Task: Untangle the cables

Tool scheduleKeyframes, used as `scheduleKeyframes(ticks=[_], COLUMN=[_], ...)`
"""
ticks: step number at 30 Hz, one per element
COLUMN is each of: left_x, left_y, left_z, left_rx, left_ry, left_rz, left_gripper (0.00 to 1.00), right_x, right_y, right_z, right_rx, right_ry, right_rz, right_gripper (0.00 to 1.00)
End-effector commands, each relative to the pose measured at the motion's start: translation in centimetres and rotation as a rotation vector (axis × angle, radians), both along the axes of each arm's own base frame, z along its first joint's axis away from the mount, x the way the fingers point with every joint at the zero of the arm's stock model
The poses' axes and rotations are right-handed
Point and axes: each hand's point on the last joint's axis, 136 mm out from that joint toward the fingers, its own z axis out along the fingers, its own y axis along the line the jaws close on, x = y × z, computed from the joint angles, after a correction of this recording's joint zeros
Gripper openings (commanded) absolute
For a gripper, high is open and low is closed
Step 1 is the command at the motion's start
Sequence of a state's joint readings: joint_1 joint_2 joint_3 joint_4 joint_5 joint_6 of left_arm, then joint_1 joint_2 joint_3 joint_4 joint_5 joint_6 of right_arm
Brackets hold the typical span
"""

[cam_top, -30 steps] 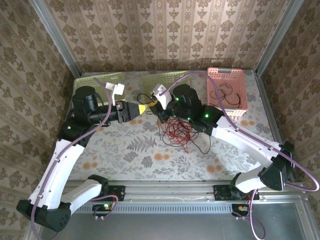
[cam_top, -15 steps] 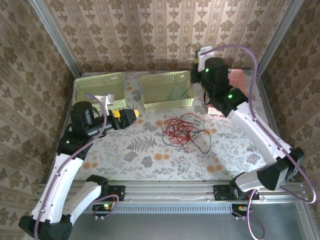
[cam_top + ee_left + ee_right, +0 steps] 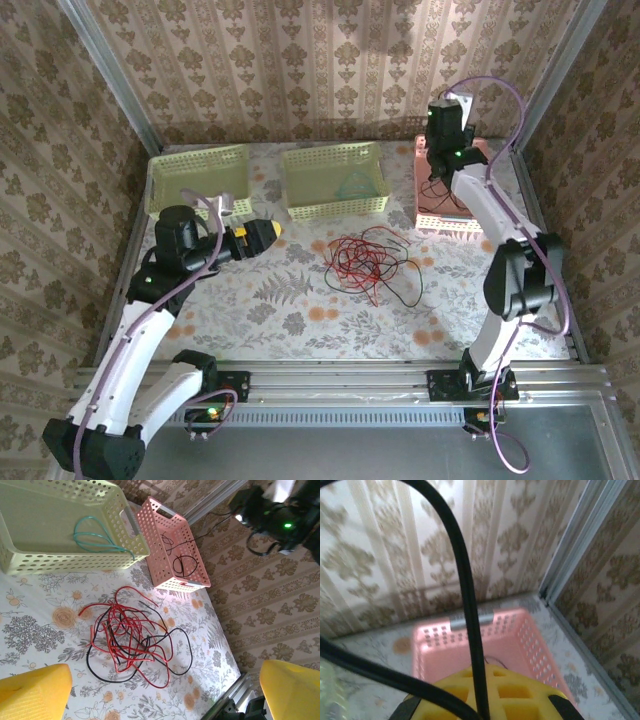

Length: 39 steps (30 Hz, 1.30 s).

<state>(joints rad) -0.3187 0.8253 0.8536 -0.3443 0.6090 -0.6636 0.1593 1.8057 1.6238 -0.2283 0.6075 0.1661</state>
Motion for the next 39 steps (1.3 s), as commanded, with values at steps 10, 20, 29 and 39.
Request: scheduleKeyframes(ticks=[10, 20, 29, 39], left_x=[0.2, 0.4, 2.6, 2.9], left_y=[-1.5, -9.1, -13.7, -13.5], left_z=[-4.8, -11.4, -17.1, -23.1], left_rx=[0.013, 0.216, 0.345, 0.441], left_ry=[0.125, 0.208, 0.282, 0.349], left_rz=[-0.034, -0.183, -0.212, -0.163], left_gripper=[0.97, 0.88, 0.73, 0.53], right_x=[-3.9, -14.6, -24.5, -26.5], right_y=[-0.7, 11.1, 20.2, 22.6], right_z=[-1.8, 0.1, -13.0, -15.7], right_rx=[0.056, 0.148, 0.479, 0.277], right_ry=[0.103, 0.031, 0.401, 0.51], right_rz=[-0.072, 0.342, 0.785, 0.895], right_gripper=[0.64, 0.59, 0.45, 0.55])
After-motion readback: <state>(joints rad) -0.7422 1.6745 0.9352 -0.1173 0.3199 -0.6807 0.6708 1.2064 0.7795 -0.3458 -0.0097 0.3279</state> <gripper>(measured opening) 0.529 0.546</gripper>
